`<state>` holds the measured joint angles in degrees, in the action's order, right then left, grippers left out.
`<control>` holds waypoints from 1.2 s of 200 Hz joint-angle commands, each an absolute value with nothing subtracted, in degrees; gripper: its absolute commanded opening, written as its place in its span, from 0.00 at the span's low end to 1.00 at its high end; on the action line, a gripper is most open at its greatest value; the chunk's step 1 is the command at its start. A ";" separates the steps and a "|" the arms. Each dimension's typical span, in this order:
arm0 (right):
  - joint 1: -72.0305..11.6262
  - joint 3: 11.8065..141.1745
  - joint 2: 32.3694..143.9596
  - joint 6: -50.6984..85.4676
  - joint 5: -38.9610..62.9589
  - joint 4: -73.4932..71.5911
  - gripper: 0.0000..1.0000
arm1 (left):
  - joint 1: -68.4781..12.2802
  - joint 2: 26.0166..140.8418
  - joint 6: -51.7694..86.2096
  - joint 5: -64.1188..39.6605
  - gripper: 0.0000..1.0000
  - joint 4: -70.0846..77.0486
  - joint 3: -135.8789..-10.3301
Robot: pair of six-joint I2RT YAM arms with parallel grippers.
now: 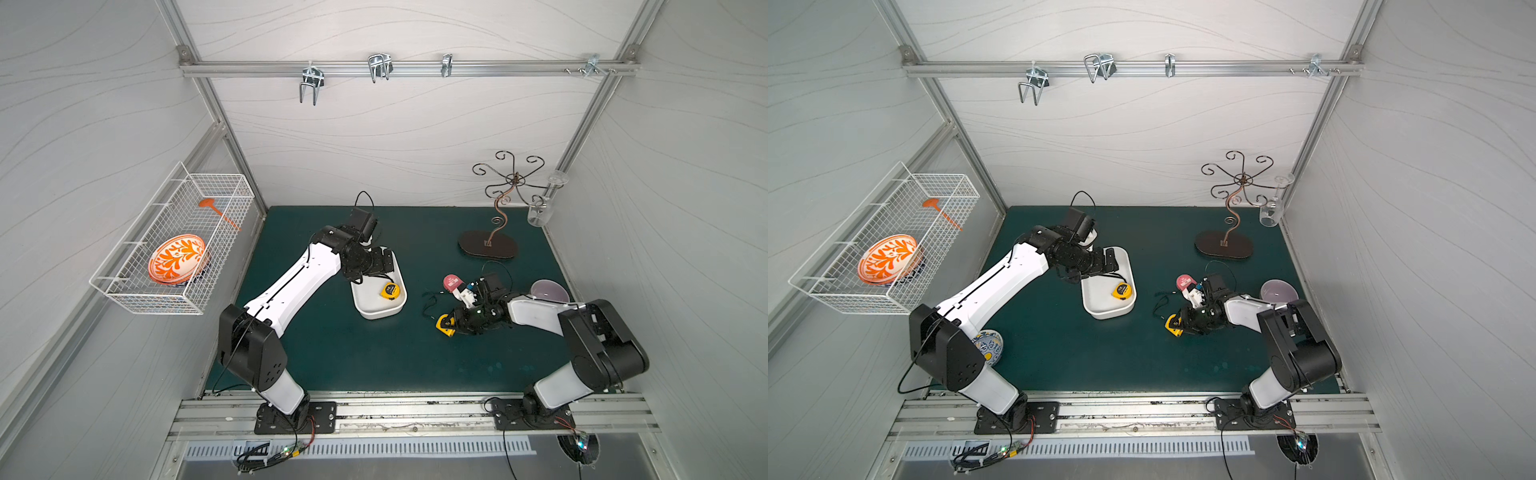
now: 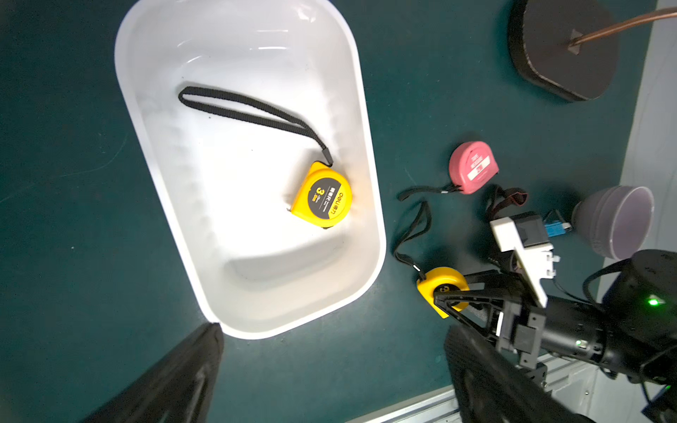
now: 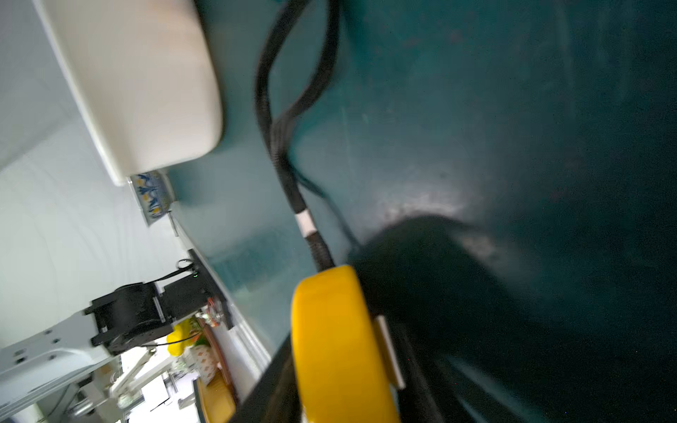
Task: Take the tape measure out of the storage box
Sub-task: Place the tape measure at the center of the board, then adjust the tape measure in the storage box.
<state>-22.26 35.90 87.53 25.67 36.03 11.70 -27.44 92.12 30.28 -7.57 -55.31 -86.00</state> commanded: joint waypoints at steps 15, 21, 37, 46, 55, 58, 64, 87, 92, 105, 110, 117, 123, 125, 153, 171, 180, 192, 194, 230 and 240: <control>-22.63 36.90 82.11 25.85 30.16 19.67 0.67 | -27.62 93.26 25.52 -3.65 1.00 -58.60 -87.52; -22.84 37.22 81.01 25.97 29.71 20.61 0.69 | -27.68 93.51 24.59 -3.30 1.00 -58.71 -87.60; -23.69 38.87 77.69 26.01 27.79 24.35 0.75 | -27.68 94.89 22.72 -2.24 1.00 -59.63 -88.11; -23.97 40.25 75.88 25.93 26.51 26.99 0.79 | -27.77 96.12 22.03 -1.34 1.00 -60.44 -88.65; -24.09 41.36 74.01 25.93 25.50 29.36 0.83 | -27.74 97.48 21.81 -0.54 1.00 -61.57 -89.40; -24.08 41.67 73.39 26.00 25.20 30.03 0.84 | -27.77 98.05 21.84 -0.21 1.00 -61.87 -89.63; -24.08 42.50 72.42 25.99 24.36 31.63 0.88 | -27.71 98.97 22.58 0.80 1.00 -62.61 -90.21; -24.11 45.47 69.57 25.84 22.12 37.19 0.99 | -27.85 103.22 26.91 0.32 1.00 -65.80 -92.61; -24.08 45.99 69.04 25.99 22.05 38.16 0.99 | -27.86 103.86 28.01 -0.46 1.00 -66.17 -92.93; -24.09 47.24 67.59 26.64 21.51 40.15 0.99 | -27.88 105.50 31.01 -1.89 1.00 -66.89 -94.09; -24.08 47.68 67.12 26.99 21.39 40.70 0.99 | -27.95 106.04 32.19 -2.35 1.00 -67.04 -94.45; -24.09 48.26 66.59 27.60 21.36 41.34 0.99 | -27.88 106.74 33.56 -3.17 1.00 -67.02 -94.89; -24.10 48.83 66.21 28.07 21.36 41.92 0.99 | -27.89 107.31 34.38 -3.67 1.00 -66.97 -95.42; -24.07 49.03 66.08 28.15 21.36 42.17 0.99 | -27.89 107.55 34.61 -3.82 1.00 -67.04 -95.60; -23.99 51.60 64.88 29.84 21.21 43.77 0.99 | -28.73 110.79 31.43 -2.31 0.98 -67.32 -99.03; -23.82 52.93 64.66 30.23 20.72 44.41 0.99 | -29.67 112.45 25.18 0.17 0.96 -66.35 -99.02; -23.68 53.70 64.82 30.16 20.60 44.86 0.99 | -29.75 112.98 22.59 0.21 0.96 -65.46 -98.51; -23.27 54.52 64.86 29.90 20.44 45.49 0.99 | -29.75 113.38 19.88 0.74 0.96 -63.85 -97.27; -23.22 54.63 64.86 29.89 20.40 45.52 0.99 | -29.85 113.38 19.56 1.02 0.96 -63.49 -97.00; -21.68 55.98 64.33 29.20 20.70 46.65 0.99 | -30.04 113.89 15.33 3.16 0.98 -58.60 -94.86; -21.27 56.14 64.29 29.03 20.93 46.76 0.99 | -30.36 113.88 13.49 3.27 0.99 -57.20 -94.51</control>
<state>-22.28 55.05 65.49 29.17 21.19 43.94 -29.89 113.10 19.44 1.28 -61.60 -94.65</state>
